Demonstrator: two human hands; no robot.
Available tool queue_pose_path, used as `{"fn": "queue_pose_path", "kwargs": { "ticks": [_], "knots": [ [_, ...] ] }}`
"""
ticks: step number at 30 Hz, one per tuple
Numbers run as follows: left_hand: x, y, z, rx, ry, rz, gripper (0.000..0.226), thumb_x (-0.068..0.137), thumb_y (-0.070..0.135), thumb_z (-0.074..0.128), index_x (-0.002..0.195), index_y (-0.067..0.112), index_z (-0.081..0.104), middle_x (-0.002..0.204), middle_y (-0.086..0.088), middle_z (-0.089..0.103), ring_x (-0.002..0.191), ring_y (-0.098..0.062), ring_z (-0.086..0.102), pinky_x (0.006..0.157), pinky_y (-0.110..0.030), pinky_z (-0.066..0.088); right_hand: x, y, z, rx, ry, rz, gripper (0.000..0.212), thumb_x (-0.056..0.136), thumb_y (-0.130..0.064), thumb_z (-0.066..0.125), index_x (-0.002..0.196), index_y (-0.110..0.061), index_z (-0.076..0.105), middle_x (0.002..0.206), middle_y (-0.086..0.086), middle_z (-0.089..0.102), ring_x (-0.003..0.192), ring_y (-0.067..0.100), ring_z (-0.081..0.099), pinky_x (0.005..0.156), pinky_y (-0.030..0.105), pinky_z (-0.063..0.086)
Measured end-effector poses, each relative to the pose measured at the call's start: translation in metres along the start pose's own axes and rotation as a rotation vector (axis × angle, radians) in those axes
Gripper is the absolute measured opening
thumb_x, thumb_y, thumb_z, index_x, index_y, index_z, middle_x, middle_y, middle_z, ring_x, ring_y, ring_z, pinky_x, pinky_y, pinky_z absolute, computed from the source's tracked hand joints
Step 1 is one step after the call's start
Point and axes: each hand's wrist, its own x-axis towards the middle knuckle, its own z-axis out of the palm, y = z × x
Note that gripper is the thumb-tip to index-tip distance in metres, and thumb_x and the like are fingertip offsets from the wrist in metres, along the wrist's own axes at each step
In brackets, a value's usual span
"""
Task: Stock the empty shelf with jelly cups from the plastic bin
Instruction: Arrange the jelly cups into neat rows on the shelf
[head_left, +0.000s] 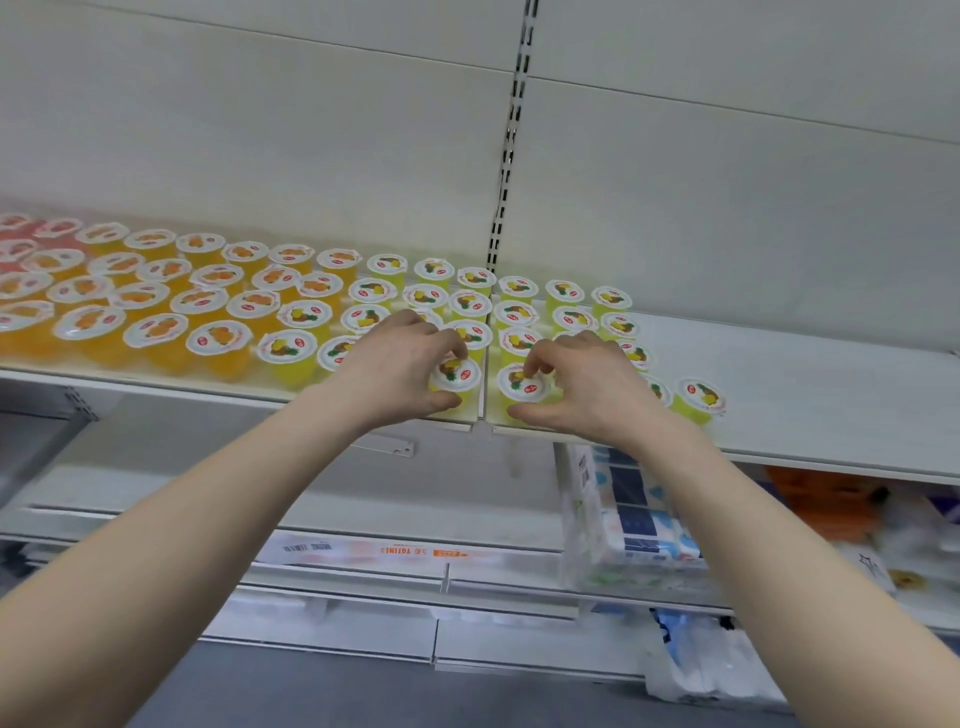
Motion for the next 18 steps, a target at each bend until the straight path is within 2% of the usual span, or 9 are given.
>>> {"fn": "queue_pose_path", "kwargs": {
  "ticks": [3, 5, 8, 9, 12, 18],
  "knots": [
    [0.0, -0.003, 0.0, 0.01, -0.001, 0.029, 0.051, 0.076, 0.054, 0.068, 0.12, 0.031, 0.057, 0.107, 0.004, 0.066, 0.112, -0.021, 0.048, 0.089, -0.032, 0.039, 0.005, 0.003, -0.005, 0.087, 0.076, 0.037, 0.044, 0.079, -0.065, 0.06, 0.103, -0.029, 0.063, 0.104, -0.006, 0.064, 0.105, 0.019, 0.051, 0.09, 0.038, 0.043],
    [0.0, -0.006, 0.0, 0.017, 0.006, 0.047, 0.055, 0.073, 0.065, 0.064, 0.118, 0.032, 0.059, 0.11, 0.005, 0.066, 0.115, -0.022, 0.048, 0.095, -0.034, 0.039, 0.012, 0.007, -0.006, 0.133, 0.117, 0.063, 0.04, 0.083, -0.059, 0.061, 0.105, -0.026, 0.064, 0.103, -0.005, 0.064, 0.105, 0.019, 0.051, 0.088, 0.037, 0.044],
    [0.003, -0.007, -0.002, -0.012, 0.048, 0.014, 0.07, 0.071, 0.083, 0.037, 0.111, 0.033, 0.065, 0.116, 0.006, 0.065, 0.119, -0.021, 0.049, 0.103, -0.037, 0.038, 0.025, 0.013, -0.002, 0.141, 0.139, 0.105, 0.034, 0.088, -0.053, 0.059, 0.108, -0.025, 0.064, 0.103, -0.003, 0.065, 0.103, 0.022, 0.054, 0.081, 0.036, 0.045],
    [0.007, -0.007, -0.005, -0.036, 0.074, -0.016, 0.069, 0.075, 0.082, 0.033, 0.109, 0.032, 0.066, 0.117, 0.005, 0.065, 0.12, -0.021, 0.048, 0.102, -0.036, 0.038, 0.031, 0.014, 0.0, 0.127, 0.13, 0.118, 0.034, 0.089, -0.051, 0.059, 0.108, -0.024, 0.063, 0.103, -0.002, 0.065, 0.102, 0.023, 0.055, 0.081, 0.036, 0.046],
    [0.025, -0.011, -0.011, -0.042, 0.118, -0.099, 0.054, 0.087, 0.069, 0.043, 0.112, 0.028, 0.067, 0.116, 0.003, 0.066, 0.119, -0.022, 0.048, 0.095, -0.035, 0.039, 0.05, 0.012, 0.004, 0.101, 0.074, 0.163, 0.036, 0.088, -0.052, 0.058, 0.11, -0.024, 0.062, 0.106, -0.001, 0.066, 0.104, 0.024, 0.055, 0.08, 0.038, 0.047],
    [0.075, -0.02, -0.01, -0.022, -0.006, -0.18, 0.045, 0.092, 0.055, 0.051, 0.128, 0.028, 0.058, 0.123, 0.0, 0.063, 0.121, -0.026, 0.046, 0.095, -0.037, 0.039, 0.083, 0.013, 0.004, 0.106, 0.103, 0.222, 0.033, 0.091, -0.045, 0.057, 0.113, -0.021, 0.062, 0.108, 0.002, 0.066, 0.11, 0.027, 0.052, 0.084, 0.039, 0.046]
  ]
}}
